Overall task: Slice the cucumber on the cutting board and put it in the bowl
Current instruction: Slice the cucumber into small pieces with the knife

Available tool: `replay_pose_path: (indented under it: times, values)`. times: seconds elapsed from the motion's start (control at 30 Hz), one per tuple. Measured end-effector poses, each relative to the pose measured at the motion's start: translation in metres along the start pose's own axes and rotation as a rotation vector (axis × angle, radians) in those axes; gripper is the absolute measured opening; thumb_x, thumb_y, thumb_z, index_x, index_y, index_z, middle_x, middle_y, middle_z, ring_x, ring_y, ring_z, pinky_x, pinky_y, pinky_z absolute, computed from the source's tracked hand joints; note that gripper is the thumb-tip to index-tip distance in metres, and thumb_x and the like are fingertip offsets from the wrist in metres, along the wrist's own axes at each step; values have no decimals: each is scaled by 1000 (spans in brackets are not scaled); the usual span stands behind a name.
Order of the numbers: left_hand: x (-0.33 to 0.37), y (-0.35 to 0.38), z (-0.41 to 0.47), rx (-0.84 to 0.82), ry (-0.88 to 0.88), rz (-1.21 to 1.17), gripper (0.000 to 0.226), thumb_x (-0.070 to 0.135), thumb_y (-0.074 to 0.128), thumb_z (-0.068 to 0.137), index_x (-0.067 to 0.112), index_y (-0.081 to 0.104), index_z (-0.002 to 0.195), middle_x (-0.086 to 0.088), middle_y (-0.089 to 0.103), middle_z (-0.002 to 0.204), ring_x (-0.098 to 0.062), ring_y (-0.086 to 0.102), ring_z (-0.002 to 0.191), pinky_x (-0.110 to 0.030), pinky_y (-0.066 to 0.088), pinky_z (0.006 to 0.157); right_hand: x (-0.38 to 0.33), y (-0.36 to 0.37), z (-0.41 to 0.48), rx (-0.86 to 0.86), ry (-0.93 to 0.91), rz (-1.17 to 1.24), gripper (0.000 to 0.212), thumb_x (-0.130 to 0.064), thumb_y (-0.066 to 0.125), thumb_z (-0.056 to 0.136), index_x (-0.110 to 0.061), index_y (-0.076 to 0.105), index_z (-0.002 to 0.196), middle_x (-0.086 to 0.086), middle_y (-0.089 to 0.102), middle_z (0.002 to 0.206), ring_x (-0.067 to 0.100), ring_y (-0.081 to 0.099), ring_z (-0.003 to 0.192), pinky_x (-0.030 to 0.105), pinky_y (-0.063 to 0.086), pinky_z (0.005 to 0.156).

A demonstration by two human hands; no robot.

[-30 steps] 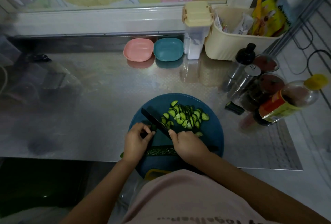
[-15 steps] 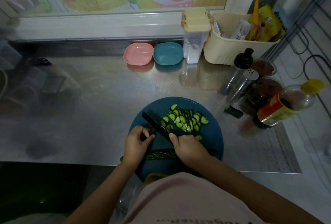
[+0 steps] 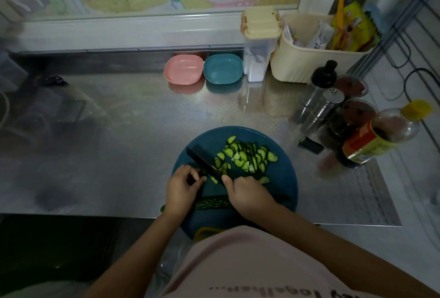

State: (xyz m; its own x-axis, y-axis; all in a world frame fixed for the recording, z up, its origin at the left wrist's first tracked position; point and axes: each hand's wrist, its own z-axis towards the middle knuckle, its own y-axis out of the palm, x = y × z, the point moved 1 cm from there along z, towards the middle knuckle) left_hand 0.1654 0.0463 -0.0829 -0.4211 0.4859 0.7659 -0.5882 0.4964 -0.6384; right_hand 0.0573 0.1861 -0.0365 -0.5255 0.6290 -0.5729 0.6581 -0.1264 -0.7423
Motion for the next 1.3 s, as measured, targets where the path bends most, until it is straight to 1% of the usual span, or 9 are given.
replay_pose_path:
  times: [0.07,0.23,0.37,0.53,0.67,0.8,0.9,1.03,1.3]
  values:
    - [0,0,0,2,8,5,41,6,77,74,28,44,64,10,53,71,-2,56,78,-24,43,63,-4,-2,-2,8,9,-4,58,-44,21,101,-13,39,55,3,40,56,25,47,61,32,35,58]
    - [2,-2,0,-7,1,3,40,5,75,74,27,44,63,10,53,70,0,55,76,-22,42,64,-8,-2,-1,-28,32,2,59,-45,20,101,-13,40,56,4,42,57,26,49,63,33,37,60]
    - [4,-4,1,-29,-17,-4,40,3,75,74,25,44,61,9,54,69,8,56,79,-7,37,64,-10,-3,0,-40,34,-6,58,-45,20,101,-13,42,58,4,44,58,26,50,64,33,37,60]
    - [6,-9,4,-78,-78,22,40,7,76,73,22,43,57,4,54,65,-5,54,64,-24,38,58,-11,0,0,-67,29,-11,58,-45,19,101,-10,47,65,3,42,60,27,50,68,34,35,61]
    - [4,-16,0,-84,-135,28,41,6,77,71,20,43,55,3,53,62,-12,52,59,-26,37,54,-15,4,-2,-89,-3,-55,59,-45,16,101,-5,56,85,6,48,68,31,53,75,35,34,62]
    - [5,-18,-3,-59,-164,29,41,6,78,71,21,43,54,0,56,63,-15,56,63,-29,43,56,-20,2,-4,-63,15,-58,57,-46,20,101,-7,53,77,18,64,90,33,60,86,33,38,65]
    - [9,-19,-3,-62,-174,38,41,6,78,71,19,43,54,2,56,62,-9,57,66,-22,41,55,-21,3,-7,-60,3,-82,57,-45,20,101,-6,49,69,19,65,90,33,61,85,32,35,63]
    - [16,-19,-1,-90,-225,26,40,5,77,71,16,42,55,3,52,54,-6,49,53,-12,33,46,-21,4,-8,-47,-25,-132,59,-43,20,102,-8,46,63,18,65,91,33,61,86,32,34,62]
    - [12,-27,-2,-143,-299,-5,37,2,76,73,13,45,57,-5,60,64,-15,52,55,-14,37,47,-11,-5,-12,-33,-28,-139,59,-45,20,101,-11,40,58,8,49,65,32,60,78,32,35,61]
